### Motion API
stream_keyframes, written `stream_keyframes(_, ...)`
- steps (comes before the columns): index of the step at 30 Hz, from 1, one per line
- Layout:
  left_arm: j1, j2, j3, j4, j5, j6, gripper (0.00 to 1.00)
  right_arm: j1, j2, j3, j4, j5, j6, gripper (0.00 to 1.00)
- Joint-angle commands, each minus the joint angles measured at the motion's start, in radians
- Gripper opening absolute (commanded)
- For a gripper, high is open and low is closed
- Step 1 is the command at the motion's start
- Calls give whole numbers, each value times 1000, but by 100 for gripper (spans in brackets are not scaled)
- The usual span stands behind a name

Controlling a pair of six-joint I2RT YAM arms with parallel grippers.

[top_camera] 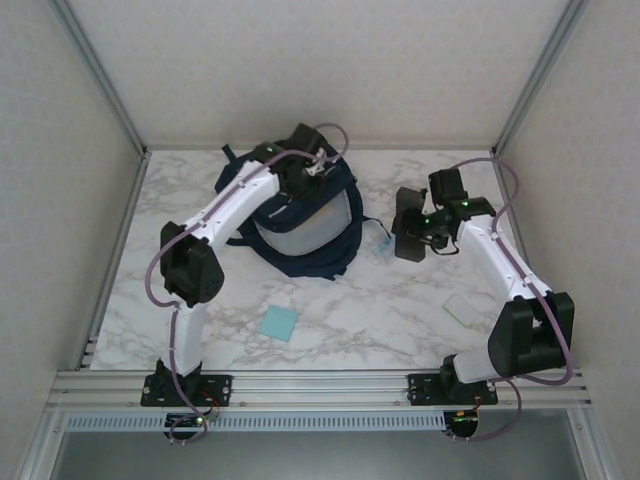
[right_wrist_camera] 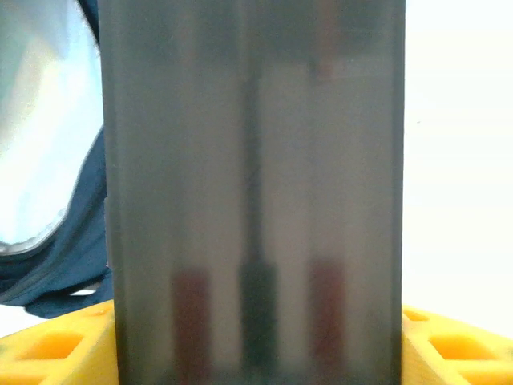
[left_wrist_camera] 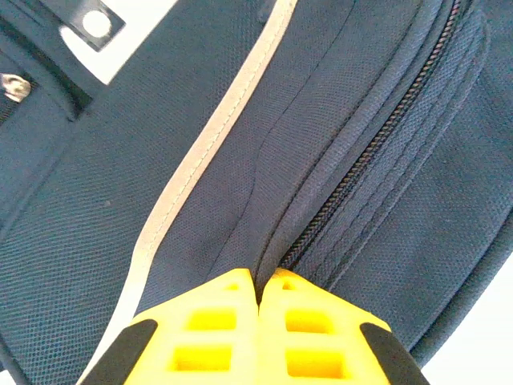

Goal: Pack books, pencil case, and school supplies into a backpack

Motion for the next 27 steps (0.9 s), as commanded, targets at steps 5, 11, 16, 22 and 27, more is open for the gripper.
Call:
stream_keyframes(5, 70, -32, 61, -7, 160, -151, 0, 139, 14, -49, 267, -181, 187, 53)
stream_keyframes(11, 89, -36, 53, 24, 214, -187, 0, 248, 161, 34, 370, -176, 284, 52)
stream_keyframes(16, 89, -40, 45, 41, 226, -200, 0, 302, 327, 156, 418, -127, 384, 51)
stream_keyframes(22, 89, -49, 31, 50, 245, -221, 0, 347, 513, 328, 455, -94, 443, 52)
stream_keyframes(27, 87, -72, 16, 78, 321, -280, 0, 373, 649, 465, 444, -23, 512, 52)
